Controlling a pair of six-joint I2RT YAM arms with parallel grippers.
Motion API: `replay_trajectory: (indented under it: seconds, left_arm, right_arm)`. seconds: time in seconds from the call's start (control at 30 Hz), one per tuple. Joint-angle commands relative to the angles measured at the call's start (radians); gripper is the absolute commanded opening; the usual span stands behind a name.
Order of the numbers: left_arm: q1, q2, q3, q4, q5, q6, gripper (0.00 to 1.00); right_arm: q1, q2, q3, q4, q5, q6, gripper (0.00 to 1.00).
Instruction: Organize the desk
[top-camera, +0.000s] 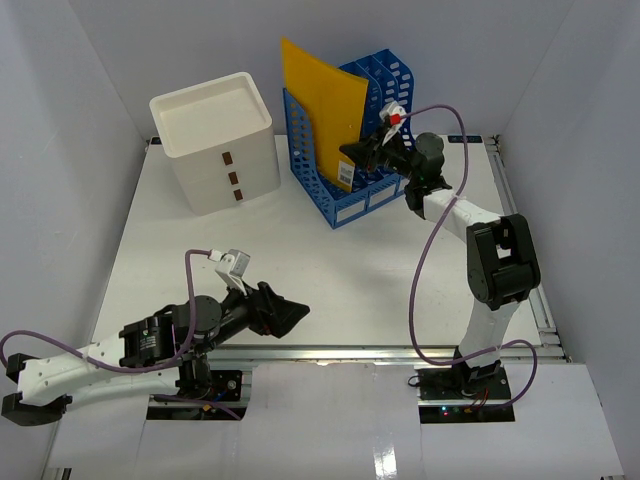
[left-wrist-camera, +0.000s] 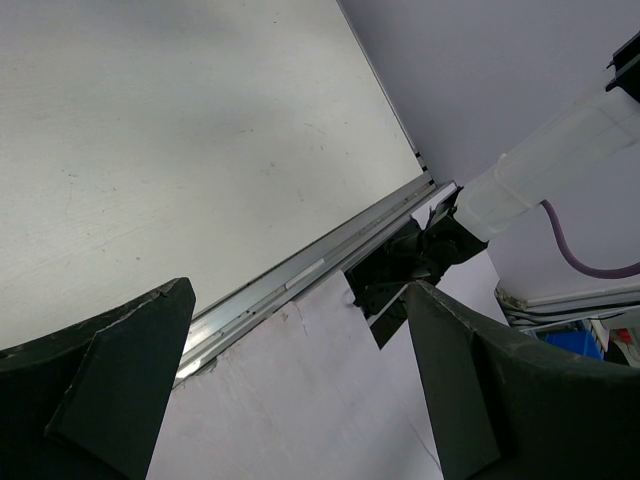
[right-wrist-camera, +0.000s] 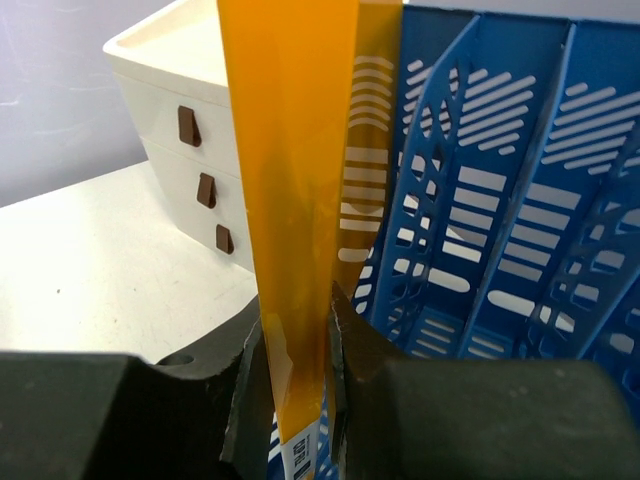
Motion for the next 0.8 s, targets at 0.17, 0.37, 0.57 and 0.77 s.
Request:
replay_trajectory:
  seconds: [0.17,0.37,0.57,0.77]
  left_arm:
    - [-0.004,-0.03,-0.009,0.004,0.017,-0.001,0.98]
    - [-0.004,-0.04,-0.012,0.004,0.017,-0.002,0.98]
    - [-0.004,-0.04,-0.014,0.007,0.017,-0.009,0.98]
    - [-0.004,-0.026,-0.008,0.011,0.023,-0.007,0.98]
  right_arm:
    - [0.013,-0.057,0.152,-0.18,0.058,0.043,0.08]
    - [0.022,-0.067,0.167,-0.258,0.076,0.041,0.08]
    - [0.041,-0.077,0.125,-0.254,0.101,0.084,0.08]
    - [0.048,-0.066,0.088,-0.197,0.12,0.151,0.08]
